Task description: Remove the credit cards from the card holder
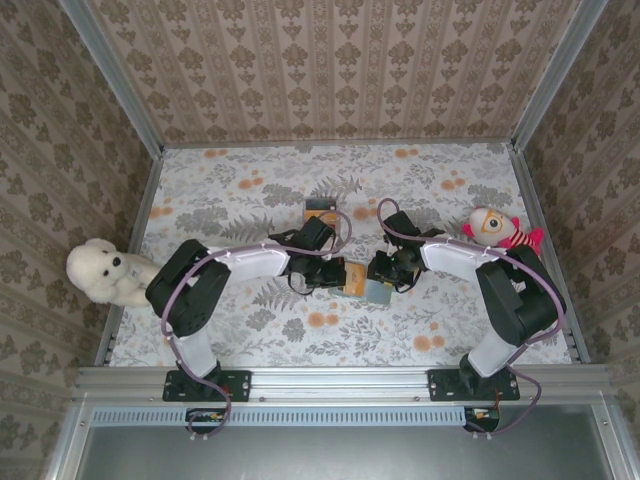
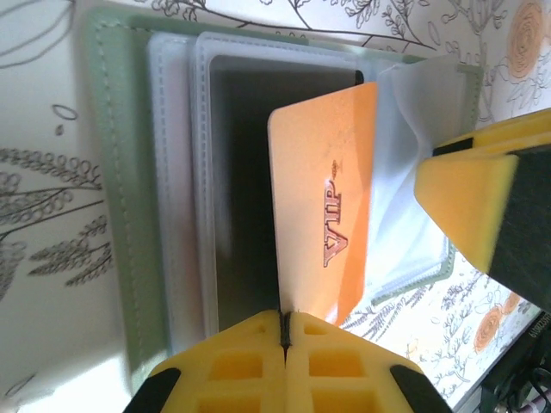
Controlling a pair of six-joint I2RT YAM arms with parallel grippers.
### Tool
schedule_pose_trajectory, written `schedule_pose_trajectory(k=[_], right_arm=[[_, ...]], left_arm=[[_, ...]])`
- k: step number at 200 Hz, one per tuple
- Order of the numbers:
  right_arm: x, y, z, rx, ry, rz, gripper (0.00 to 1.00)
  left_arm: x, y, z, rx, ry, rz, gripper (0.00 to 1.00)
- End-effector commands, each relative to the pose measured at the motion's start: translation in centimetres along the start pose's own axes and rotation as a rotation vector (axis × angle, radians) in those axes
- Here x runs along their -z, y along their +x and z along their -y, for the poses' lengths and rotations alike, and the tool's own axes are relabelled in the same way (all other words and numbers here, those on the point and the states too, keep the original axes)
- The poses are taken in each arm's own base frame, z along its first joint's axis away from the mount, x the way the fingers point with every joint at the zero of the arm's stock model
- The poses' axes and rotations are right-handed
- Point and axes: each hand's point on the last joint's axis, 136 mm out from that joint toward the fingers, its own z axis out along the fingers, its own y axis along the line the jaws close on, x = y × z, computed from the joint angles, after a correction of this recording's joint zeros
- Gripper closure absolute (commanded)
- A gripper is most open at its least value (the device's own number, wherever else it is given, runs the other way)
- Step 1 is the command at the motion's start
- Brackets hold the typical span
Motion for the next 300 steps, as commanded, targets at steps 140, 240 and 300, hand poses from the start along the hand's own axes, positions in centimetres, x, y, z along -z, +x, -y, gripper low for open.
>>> schedule_pose_trajectory(k=[140, 240, 300], right_arm=[[7.7, -1.8, -10.6, 0.192, -0.572, 0.104, 0.23], [11.7, -4.8, -14.7, 0.123, -0.945, 0.147, 0.25], [14.0, -4.5, -15.6, 0.126, -1.054, 0.169, 0.53]], left_arm=[[8.7, -2.6, 2.1, -0.023, 0.207, 0.183, 1.0], [14.2, -4.0, 7.1, -0.029, 0.458, 0.298, 1.0], [15.2, -4.2, 6.9, -0.006, 0.531, 0.321, 1.0]])
